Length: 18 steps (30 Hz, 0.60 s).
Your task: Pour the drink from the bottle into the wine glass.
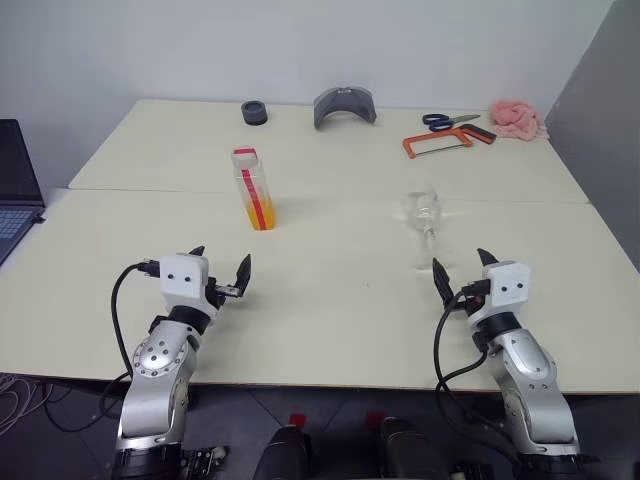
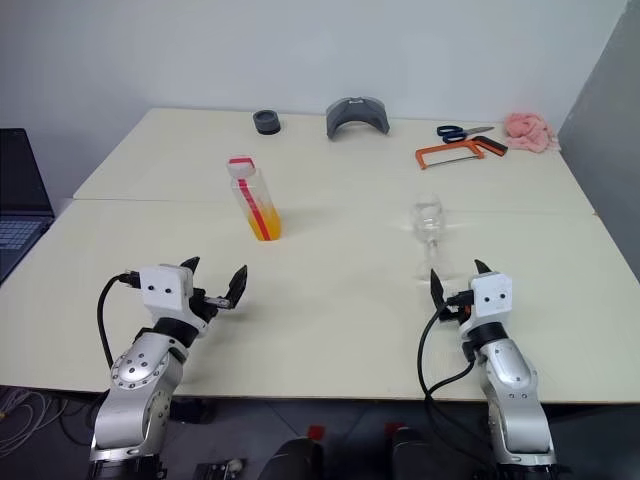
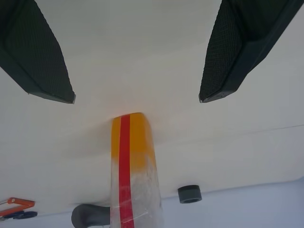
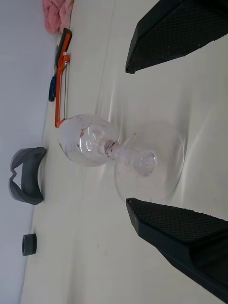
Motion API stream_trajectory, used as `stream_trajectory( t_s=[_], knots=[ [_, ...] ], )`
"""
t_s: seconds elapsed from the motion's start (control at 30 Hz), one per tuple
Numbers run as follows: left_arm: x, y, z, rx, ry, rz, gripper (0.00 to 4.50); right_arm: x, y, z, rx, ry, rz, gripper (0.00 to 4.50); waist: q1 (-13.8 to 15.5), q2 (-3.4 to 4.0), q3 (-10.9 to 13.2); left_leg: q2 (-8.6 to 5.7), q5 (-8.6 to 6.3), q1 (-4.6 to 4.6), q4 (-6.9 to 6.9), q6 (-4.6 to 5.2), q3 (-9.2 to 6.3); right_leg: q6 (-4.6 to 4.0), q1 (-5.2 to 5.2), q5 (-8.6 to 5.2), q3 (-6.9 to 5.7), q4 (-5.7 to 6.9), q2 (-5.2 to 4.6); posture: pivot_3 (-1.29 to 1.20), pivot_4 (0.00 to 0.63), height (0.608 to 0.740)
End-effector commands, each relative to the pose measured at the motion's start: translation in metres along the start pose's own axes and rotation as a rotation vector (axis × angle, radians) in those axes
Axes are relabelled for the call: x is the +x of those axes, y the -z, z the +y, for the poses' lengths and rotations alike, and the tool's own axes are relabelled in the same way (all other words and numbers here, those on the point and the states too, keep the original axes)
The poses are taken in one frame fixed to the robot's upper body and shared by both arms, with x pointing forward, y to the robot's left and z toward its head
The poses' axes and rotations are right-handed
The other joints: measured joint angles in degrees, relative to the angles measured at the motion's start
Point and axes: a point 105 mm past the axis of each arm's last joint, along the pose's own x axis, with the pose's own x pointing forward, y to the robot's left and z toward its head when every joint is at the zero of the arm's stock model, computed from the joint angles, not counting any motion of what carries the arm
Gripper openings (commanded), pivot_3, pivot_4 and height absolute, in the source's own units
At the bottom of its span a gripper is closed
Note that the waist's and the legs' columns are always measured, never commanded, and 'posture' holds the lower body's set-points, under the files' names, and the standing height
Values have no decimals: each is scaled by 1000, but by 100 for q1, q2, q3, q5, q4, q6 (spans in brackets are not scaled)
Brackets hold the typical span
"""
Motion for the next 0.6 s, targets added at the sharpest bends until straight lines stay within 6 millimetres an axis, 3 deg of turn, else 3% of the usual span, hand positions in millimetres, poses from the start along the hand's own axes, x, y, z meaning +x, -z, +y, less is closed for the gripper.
stream_trajectory(
  t_s=[0.03,0.3,0.6],
  knots=[
    [1,-15,2,7,-5,-66,4477,2,-13,2,-16,-19,-56,4500,0,0,0,0,0,0,0,0,0,0,0,0,0,0,0,0,150,740],
    [0,-12,3,21,-31,-54,4477,3,-12,3,-14,-32,-52,4500,-1,0,0,0,0,0,0,0,0,0,0,0,0,0,0,0,150,740],
    [-2,-23,2,6,-27,-129,4477,6,-17,5,-17,-33,-74,4500,-1,0,0,0,0,0,0,0,0,0,0,0,0,0,0,0,150,740]
  ],
)
